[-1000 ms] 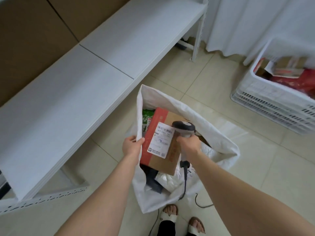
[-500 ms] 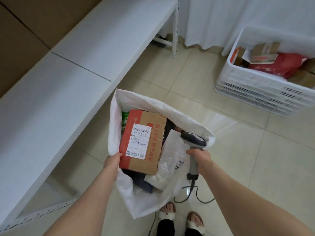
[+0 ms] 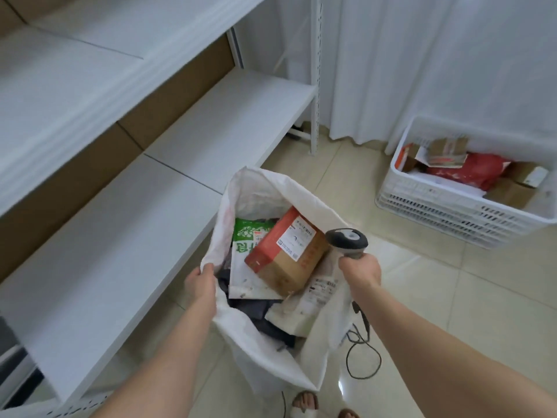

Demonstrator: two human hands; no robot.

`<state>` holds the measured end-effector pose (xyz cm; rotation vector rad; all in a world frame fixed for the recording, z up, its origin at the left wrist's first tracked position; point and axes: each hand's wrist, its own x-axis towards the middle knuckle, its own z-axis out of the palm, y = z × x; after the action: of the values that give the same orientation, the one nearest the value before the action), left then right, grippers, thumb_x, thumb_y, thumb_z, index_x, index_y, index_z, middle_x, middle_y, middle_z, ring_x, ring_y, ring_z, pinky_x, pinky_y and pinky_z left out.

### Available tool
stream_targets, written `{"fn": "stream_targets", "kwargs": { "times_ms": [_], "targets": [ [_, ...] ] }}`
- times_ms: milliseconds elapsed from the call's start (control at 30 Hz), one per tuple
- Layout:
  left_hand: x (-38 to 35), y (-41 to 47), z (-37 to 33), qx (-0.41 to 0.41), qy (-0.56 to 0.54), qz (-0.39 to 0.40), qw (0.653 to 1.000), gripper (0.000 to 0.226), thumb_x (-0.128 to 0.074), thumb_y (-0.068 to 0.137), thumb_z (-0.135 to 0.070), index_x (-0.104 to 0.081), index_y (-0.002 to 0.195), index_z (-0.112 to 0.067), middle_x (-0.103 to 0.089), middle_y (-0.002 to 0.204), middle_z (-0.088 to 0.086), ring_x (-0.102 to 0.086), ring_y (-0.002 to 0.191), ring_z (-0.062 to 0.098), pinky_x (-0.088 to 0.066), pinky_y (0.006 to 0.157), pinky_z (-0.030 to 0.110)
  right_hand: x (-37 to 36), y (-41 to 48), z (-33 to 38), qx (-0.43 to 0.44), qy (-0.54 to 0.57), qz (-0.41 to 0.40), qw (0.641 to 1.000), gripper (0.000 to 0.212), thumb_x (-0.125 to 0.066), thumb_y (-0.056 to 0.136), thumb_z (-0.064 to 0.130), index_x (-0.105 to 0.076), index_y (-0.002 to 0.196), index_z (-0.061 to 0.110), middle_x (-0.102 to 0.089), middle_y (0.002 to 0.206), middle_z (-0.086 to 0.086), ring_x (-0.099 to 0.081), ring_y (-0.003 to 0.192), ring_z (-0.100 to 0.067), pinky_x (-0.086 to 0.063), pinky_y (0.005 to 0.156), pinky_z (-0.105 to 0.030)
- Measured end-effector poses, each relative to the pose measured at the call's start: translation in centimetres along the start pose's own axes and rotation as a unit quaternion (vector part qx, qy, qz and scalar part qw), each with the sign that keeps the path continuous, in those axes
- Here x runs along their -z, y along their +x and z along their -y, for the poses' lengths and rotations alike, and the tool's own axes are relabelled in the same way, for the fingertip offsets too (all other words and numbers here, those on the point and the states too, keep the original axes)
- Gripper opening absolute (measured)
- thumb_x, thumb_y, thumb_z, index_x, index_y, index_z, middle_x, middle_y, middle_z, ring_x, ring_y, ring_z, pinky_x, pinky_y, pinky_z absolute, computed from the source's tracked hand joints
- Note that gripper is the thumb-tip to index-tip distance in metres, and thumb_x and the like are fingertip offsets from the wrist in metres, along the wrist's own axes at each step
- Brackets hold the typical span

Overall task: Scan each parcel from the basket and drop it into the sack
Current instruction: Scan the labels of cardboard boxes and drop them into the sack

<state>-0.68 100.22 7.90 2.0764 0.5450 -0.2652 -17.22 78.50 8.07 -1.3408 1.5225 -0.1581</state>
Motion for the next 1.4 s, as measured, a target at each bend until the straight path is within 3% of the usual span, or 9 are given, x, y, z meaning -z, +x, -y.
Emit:
{"fn": "stream_targets", "kwargs": {
  "times_ms": [200, 300, 400, 800, 967, 1167, 1233, 1333, 1400],
  "targets": [
    [2.1, 1.1, -2.8, -0.043, -0.055, -0.058, 0.996, 0.029, -0.052, 0.087, -0.01, -0.04, 0.061, -0.009, -0.044, 0.065, 0.008, -0.04, 0.073, 0.025, -0.029, 0.064, 0.031, -0.4, -1.2, 2.2, 0.028, -0.008, -0.042, 0.999, 0.013, -0.057, 0.081, 0.025, -0.062, 0.089, 0.016, -0.064, 0.09, -0.009, -0.063, 0.071, -0.027, -0.053, 0.065, -0.035],
    [2.3, 0.7, -0.6, -0.018, 0.078, -0.001, 0.997, 0.018, -0.048, 0.092, -0.013, -0.057, 0.087, 0.002, -0.061, 0.1, 0.023, -0.055, 0.09, 0.035, -0.038, 0.072, 0.034, -1.7, -1.6, 0.8, -0.01, -0.058, 0.032, 0.998, 0.012, -0.056, 0.087, 0.024, -0.06, 0.093, 0.014, -0.062, 0.081, -0.005, -0.061, 0.072, -0.024, -0.052, 0.066, -0.033],
    [3.2, 2.1, 3.3, 0.06, 0.16, 0.027, 0.985, 0.036, -0.046, 0.096, -0.011, -0.054, 0.125, 0.007, -0.056, 0.128, 0.021, -0.054, 0.114, 0.039, -0.044, 0.09, 0.037, -2.6, -1.2, -1.9, -0.034, -0.128, 0.061, 0.989, 0.014, -0.056, 0.086, 0.019, -0.061, 0.097, 0.012, -0.06, 0.08, -0.005, -0.061, 0.073, -0.024, -0.045, 0.059, -0.029],
    [4.9, 3.1, 5.9, 0.114, 0.226, -0.027, 0.967, 0.045, -0.051, 0.091, -0.004, -0.044, 0.132, 0.011, -0.05, 0.135, 0.027, -0.049, 0.123, 0.043, -0.041, 0.1, 0.047, -6.5, -1.7, -4.5, -0.087, -0.234, 0.111, 0.962, 0.021, -0.051, 0.088, 0.012, -0.058, 0.106, 0.003, -0.051, 0.082, -0.007, -0.055, 0.086, -0.025, -0.05, 0.076, -0.032],
    [4.3, 4.2, 5.5, 0.126, 0.225, -0.005, 0.966, 0.049, -0.053, 0.088, -0.002, -0.039, 0.134, 0.009, -0.049, 0.137, 0.024, -0.051, 0.122, 0.039, -0.042, 0.1, 0.045, -7.9, -2.3, -3.0, -0.082, -0.267, 0.126, 0.952, 0.047, -0.049, 0.09, 0.031, -0.053, 0.126, 0.001, -0.049, 0.129, -0.015, -0.055, 0.11, -0.031, -0.048, 0.09, -0.034],
    [3.5, 3.4, 4.7, 0.099, 0.3, 0.022, 0.949, 0.056, -0.055, 0.087, -0.009, -0.033, 0.139, -0.003, -0.039, 0.14, 0.022, -0.042, 0.124, 0.04, -0.042, 0.098, 0.048, -8.4, -2.2, -2.2, -0.095, -0.273, 0.124, 0.949, 0.037, -0.053, 0.09, 0.024, -0.052, 0.122, 0.004, -0.037, 0.137, -0.017, -0.043, 0.069, -0.023, -0.044, 0.068, -0.034],
    [2.9, 3.0, 3.8, 0.086, 0.31, 0.027, 0.947, 0.06, -0.056, 0.087, -0.011, -0.031, 0.141, -0.011, -0.034, 0.14, 0.021, -0.037, 0.124, 0.037, -0.041, 0.098, 0.046, -8.0, -2.4, -1.8, -0.091, -0.27, 0.116, 0.952, 0.041, -0.054, 0.09, 0.023, -0.052, 0.126, 0.004, -0.036, 0.141, -0.018, -0.049, 0.075, -0.025, -0.045, 0.066, -0.033],
    [2.0, 2.2, 2.0, 0.063, 0.312, 0.026, 0.948, 0.061, -0.058, 0.086, -0.009, -0.034, 0.141, -0.016, -0.029, 0.14, 0.02, -0.034, 0.124, 0.035, -0.035, 0.103, 0.043, -7.2, -2.8, -1.1, -0.088, -0.269, 0.114, 0.952, 0.047, -0.052, 0.09, 0.02, -0.048, 0.134, 0.005, -0.029, 0.15, -0.02, -0.058, 0.107, -0.031, -0.051, 0.087, -0.036],
    [1.6, 1.3, 0.5, 0.039, 0.331, 0.038, 0.942, 0.059, -0.059, 0.084, -0.011, -0.037, 0.139, -0.016, -0.028, 0.14, 0.019, -0.032, 0.126, 0.035, -0.031, 0.103, 0.043, -6.3, -3.1, -0.5, -0.082, -0.237, 0.127, 0.96, 0.042, -0.056, 0.086, 0.019, -0.054, 0.125, 0.005, -0.04, 0.142, -0.018, -0.055, 0.095, -0.029, -0.048, 0.075, -0.033]
  ]
}}
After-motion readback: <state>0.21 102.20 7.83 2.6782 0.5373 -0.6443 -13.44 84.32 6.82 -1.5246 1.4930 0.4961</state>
